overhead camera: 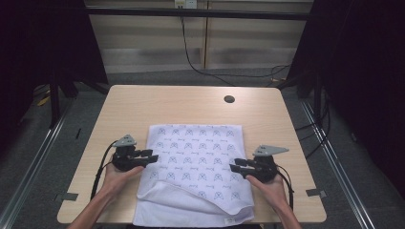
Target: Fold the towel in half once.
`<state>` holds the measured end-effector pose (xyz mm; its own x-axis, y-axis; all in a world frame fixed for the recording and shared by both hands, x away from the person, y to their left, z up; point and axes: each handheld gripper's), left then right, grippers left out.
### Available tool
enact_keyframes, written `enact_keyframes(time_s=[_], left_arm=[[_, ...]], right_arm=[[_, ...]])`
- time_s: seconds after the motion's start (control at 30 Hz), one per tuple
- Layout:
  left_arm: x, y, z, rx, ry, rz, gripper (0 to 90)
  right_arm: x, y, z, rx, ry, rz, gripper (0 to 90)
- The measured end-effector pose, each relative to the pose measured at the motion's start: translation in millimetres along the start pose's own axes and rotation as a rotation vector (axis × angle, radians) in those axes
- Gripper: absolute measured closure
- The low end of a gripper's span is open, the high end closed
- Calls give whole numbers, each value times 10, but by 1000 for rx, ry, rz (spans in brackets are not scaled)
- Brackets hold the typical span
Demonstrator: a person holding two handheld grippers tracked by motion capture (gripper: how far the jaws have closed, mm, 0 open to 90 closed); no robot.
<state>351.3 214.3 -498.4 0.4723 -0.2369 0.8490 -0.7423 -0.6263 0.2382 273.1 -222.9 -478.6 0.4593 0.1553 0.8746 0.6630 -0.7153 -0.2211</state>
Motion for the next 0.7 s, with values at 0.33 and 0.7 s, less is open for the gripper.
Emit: enact_keyframes(time_s=[0.33,0.7], left_arm=[[-193,144,-111,-7,-45,65,612],[-411,416,-378,-62,-50,60,624]], right_arm=[[-180,34,197,-42,-121,-3,647],[-378,-292,-103,-4,-145,-10,652]])
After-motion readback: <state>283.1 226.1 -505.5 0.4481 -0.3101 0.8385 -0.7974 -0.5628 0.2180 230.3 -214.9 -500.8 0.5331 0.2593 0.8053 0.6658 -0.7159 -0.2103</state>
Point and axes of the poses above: each handheld gripper's, and its own axes: z roughly forward along the jaws, x roughly out of its top, y roughly to its right, and after that the axes turned 9 degrees about y, right-handed
